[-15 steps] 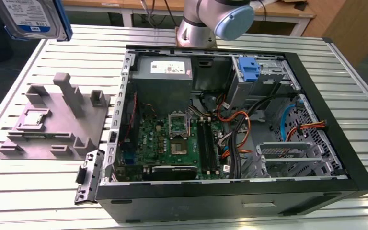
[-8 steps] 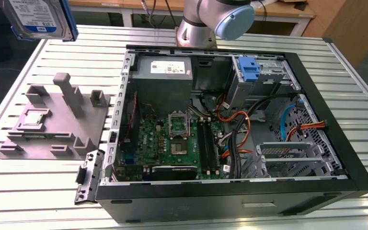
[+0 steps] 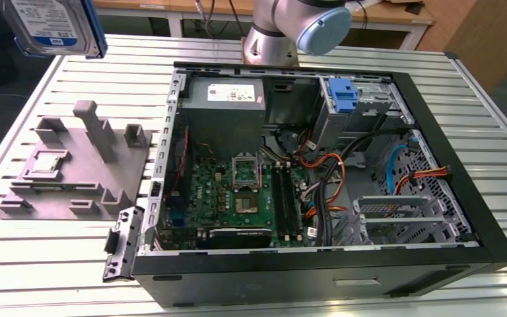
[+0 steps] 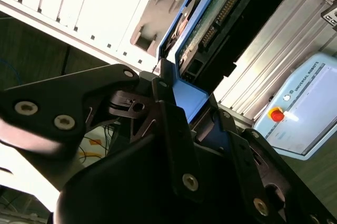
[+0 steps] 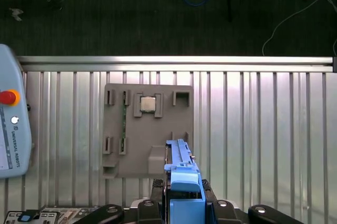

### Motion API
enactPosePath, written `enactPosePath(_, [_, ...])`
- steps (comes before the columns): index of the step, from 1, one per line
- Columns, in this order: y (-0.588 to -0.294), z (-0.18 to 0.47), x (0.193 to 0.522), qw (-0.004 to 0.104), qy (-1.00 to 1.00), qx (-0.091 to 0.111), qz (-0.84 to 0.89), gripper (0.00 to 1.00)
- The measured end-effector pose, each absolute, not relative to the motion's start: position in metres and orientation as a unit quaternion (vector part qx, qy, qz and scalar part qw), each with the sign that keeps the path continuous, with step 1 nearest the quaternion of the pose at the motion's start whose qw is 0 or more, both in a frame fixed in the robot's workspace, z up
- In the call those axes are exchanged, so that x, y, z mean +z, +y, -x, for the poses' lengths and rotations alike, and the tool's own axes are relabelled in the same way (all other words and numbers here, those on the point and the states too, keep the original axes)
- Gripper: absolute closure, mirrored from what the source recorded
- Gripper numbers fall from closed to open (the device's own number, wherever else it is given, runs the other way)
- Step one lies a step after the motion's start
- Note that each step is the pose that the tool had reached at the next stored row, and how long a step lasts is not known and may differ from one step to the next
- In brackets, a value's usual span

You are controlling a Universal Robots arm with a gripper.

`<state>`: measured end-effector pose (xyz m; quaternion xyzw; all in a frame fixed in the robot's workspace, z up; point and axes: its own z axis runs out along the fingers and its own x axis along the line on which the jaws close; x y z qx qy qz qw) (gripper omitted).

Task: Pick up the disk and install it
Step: 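Pick up the disk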

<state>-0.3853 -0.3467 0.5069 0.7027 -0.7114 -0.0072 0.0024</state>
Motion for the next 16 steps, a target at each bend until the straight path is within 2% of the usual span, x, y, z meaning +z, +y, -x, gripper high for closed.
enactPosePath(9, [-0.366,0.385,0.507,0.002,-0.711,-0.007,-0.703,0.64])
enactPosePath(16, [-0.369,0.375,0.507,0.003,-0.711,-0.008,-0.703,0.64])
